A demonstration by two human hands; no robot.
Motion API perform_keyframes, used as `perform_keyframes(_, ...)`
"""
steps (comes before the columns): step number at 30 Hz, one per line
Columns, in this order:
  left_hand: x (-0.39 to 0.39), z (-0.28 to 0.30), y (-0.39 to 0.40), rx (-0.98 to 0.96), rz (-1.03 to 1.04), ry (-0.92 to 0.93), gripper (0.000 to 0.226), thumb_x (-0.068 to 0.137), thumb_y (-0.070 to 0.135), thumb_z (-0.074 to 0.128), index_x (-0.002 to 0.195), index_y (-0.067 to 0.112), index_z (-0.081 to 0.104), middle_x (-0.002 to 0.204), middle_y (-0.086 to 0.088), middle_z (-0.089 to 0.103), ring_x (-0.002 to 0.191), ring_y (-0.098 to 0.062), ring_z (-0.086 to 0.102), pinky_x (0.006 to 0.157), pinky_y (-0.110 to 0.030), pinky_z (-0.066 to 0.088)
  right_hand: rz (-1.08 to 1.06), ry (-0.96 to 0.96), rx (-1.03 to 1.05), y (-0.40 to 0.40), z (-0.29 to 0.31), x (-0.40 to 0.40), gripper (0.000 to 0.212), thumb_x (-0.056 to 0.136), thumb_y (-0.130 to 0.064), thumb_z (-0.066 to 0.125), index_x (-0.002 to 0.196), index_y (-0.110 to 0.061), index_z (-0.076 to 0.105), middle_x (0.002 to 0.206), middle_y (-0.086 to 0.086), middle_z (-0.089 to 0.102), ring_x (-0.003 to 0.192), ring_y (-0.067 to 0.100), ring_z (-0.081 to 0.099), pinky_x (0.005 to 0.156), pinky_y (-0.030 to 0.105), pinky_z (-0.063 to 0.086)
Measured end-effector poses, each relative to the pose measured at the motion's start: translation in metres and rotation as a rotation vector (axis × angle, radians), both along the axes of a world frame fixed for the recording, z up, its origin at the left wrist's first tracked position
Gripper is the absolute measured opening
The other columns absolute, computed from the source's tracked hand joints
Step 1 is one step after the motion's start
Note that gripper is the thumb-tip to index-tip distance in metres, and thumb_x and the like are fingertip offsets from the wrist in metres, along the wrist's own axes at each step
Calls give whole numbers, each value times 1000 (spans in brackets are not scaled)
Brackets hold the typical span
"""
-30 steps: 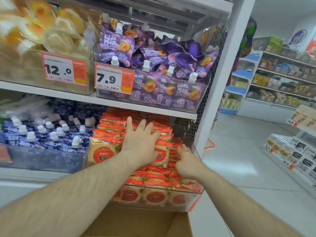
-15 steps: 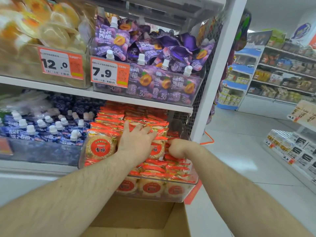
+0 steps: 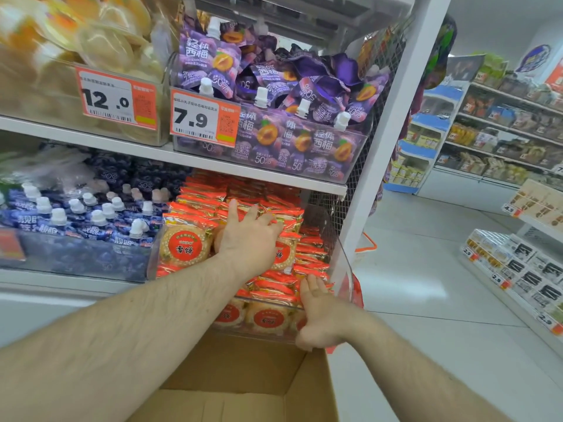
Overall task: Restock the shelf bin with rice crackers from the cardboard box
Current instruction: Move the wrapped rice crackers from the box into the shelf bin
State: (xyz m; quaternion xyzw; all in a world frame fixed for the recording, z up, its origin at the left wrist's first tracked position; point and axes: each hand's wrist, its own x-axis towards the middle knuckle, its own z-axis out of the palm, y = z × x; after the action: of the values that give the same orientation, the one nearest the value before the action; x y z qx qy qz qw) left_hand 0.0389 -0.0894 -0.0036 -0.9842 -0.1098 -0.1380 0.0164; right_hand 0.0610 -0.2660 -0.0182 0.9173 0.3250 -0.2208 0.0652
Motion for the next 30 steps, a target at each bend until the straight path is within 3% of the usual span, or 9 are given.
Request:
perform_keyframes(4, -31, 12, -2, 65, -40, -170, 71, 91, 52, 46, 152, 31, 16, 162, -3, 13, 149, -27, 3, 116, -60, -6, -45, -144, 221, -1, -6, -8, 107, 79, -48, 59, 154, -15, -9, 163, 4, -12, 150, 19, -7, 120, 35, 10)
perform_keyframes(9, -85, -2, 28, -165, 115, -549, 70, 77, 46, 60, 139, 19, 43, 144, -7, 38, 136, -29, 29, 116, -58, 13, 99, -228, 349, 26, -13, -36, 95, 81, -37, 55, 156, -18, -1, 163, -1, -6, 150, 14, -5, 118, 28, 2)
perform_keyframes(15, -122, -34, 67, -636, 365, -622, 72, 78, 29, 73, 139, 10, 41, 139, -11, 37, 132, -29, 33, 110, -45, 27, 9, -171, 197, 56, -6, -38, 87, 80, -42, 51, 155, -19, 12, 163, 3, 11, 149, 26, 14, 118, 41, 26)
perform_keyframes(17, -129, -45, 75, -858, 390, -590, 68, 81, 27, 72, 139, 11, 40, 139, -9, 40, 130, -23, 36, 107, -40, 32, 51, -184, 217, 72, 2, -51, 88, 82, -40, 53, 155, -21, 9, 163, 3, 6, 149, 25, 10, 118, 40, 23)
perform_keyframes(20, -135, -52, 73, -1156, 410, -600, 49, 86, 24, 67, 131, 13, 49, 122, 1, 55, 111, -16, 52, 92, -33, 43, 106, -169, 193, 96, -6, -68, 89, 83, -36, 54, 156, -25, 3, 163, 3, -7, 150, 25, 2, 119, 41, 17)
perform_keyframes(23, -139, -58, 68, -1131, 400, -573, 22, 87, 22, 66, 106, 22, 56, 94, 17, 58, 88, -5, 58, 69, -23, 43, 114, -185, 168, 98, -13, -67, 90, 84, -32, 55, 156, -27, 2, 163, 4, -8, 150, 25, 2, 122, 40, 12)
perform_keyframes(26, -140, -61, 69, -1113, 410, -560, 17, 87, 23, 65, 101, 23, 55, 88, 20, 55, 78, 6, 52, 63, -18, 39, 134, -363, 297, 73, -10, -62, 81, 76, -35, 59, 151, -25, 29, 158, 4, 29, 143, 25, 30, 116, 42, 27)
perform_keyframes(28, -141, -62, 71, -1139, 432, -530, 17, 88, 25, 64, 104, 23, 56, 90, 19, 57, 79, 3, 54, 63, -23, 41, 90, -666, 403, 49, -16, -58, 59, 65, -39, 64, 120, -20, 64, 121, 5, 65, 108, 28, 59, 87, 39, 47)
perform_keyframes(30, -140, -64, 71, -1190, 444, -499, 18, 88, 29, 63, 104, 23, 56, 92, 12, 62, 81, -5, 60, 67, -30, 48, -25, -734, 356, 27, -19, -59, 49, 66, -49, 68, 107, -22, 67, 107, 0, 65, 93, 25, 64, 76, 36, 50)
